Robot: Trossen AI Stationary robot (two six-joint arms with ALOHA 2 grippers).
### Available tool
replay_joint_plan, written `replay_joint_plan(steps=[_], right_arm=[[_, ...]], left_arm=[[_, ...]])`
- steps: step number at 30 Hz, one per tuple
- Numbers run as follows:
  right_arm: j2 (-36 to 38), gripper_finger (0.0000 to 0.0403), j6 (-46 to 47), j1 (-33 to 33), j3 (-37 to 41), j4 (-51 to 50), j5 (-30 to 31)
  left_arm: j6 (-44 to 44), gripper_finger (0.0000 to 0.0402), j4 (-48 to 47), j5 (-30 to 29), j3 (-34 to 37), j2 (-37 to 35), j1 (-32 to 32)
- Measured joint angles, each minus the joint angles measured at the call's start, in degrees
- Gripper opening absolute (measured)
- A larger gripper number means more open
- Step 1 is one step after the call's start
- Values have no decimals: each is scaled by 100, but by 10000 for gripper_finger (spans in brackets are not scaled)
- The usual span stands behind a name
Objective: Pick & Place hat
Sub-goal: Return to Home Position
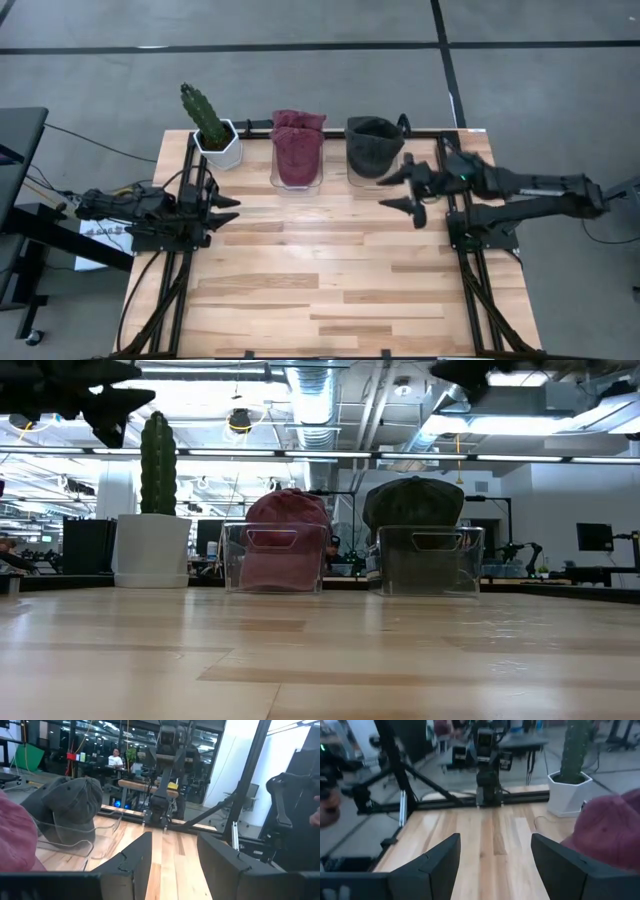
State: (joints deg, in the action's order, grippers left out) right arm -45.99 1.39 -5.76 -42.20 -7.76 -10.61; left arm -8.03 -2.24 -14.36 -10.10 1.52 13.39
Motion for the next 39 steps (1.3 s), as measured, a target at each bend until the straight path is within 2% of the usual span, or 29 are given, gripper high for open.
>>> replay_joint_plan(steps=[4, 9, 13, 17, 27, 39], right_arm=[[1025, 234, 380, 434, 1449, 925, 456], [1868, 234, 753, 945, 2837, 1723, 1389], [2302, 234, 824, 1284, 3569, 2118, 1901], [2644, 234, 824, 1547, 4040, 2314, 2005], [3144, 234, 617, 2111, 4173, 1945, 2157], [3142, 234, 618, 2148, 4178, 1734, 2259]], left_arm=[[-77, 155, 196, 1, 193, 11, 0], [-149, 155, 706, -6, 543, 11, 0], [-287, 155, 765, -60, 708, 11, 0], [-426, 155, 883, -62, 954, 11, 0], [-492, 155, 791, -79, 980, 77, 0], [-437, 155, 1016, -84, 978, 96, 0]])
